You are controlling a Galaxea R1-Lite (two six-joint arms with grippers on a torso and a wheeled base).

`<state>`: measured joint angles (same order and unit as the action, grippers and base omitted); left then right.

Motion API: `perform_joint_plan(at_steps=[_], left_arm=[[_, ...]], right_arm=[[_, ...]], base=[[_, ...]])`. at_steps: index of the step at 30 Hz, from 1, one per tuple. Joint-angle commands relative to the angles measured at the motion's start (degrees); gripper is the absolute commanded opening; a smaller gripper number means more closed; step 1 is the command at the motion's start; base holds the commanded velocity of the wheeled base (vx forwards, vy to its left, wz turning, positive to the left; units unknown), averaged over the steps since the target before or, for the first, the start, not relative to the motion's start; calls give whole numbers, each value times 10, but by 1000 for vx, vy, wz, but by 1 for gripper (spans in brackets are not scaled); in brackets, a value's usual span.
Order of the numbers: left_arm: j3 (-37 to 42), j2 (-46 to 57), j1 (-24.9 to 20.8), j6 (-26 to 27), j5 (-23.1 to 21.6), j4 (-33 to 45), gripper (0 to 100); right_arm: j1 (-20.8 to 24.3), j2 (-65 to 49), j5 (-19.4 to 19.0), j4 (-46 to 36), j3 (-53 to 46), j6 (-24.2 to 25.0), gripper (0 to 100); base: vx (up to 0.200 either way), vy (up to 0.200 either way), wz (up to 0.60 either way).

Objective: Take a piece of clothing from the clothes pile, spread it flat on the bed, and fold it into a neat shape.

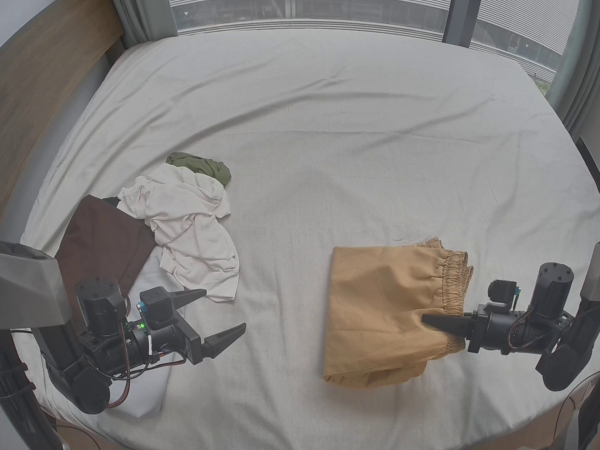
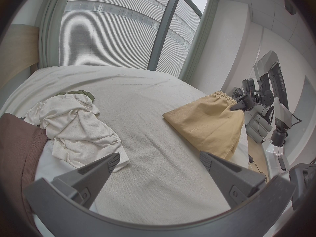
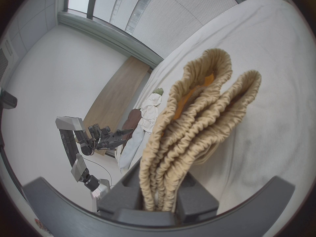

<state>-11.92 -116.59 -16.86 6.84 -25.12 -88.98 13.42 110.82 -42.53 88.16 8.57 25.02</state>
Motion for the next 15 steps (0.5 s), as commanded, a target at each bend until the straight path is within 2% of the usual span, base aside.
perform_joint_plan(at_steps=[1,9,15], left_arm=[[1,0,2,0,0,-1,100],[1,-1,2,-1,0,-1,100],[1,-1,2,0,0,-1,100]], right_arm=[[6,-29,0,1,14,14,0],[16,-54,1,0,46,43,0],[22,-55,3,0,62,47,0]], base=[[0,0,0],[0,0,0],[0,0,0]])
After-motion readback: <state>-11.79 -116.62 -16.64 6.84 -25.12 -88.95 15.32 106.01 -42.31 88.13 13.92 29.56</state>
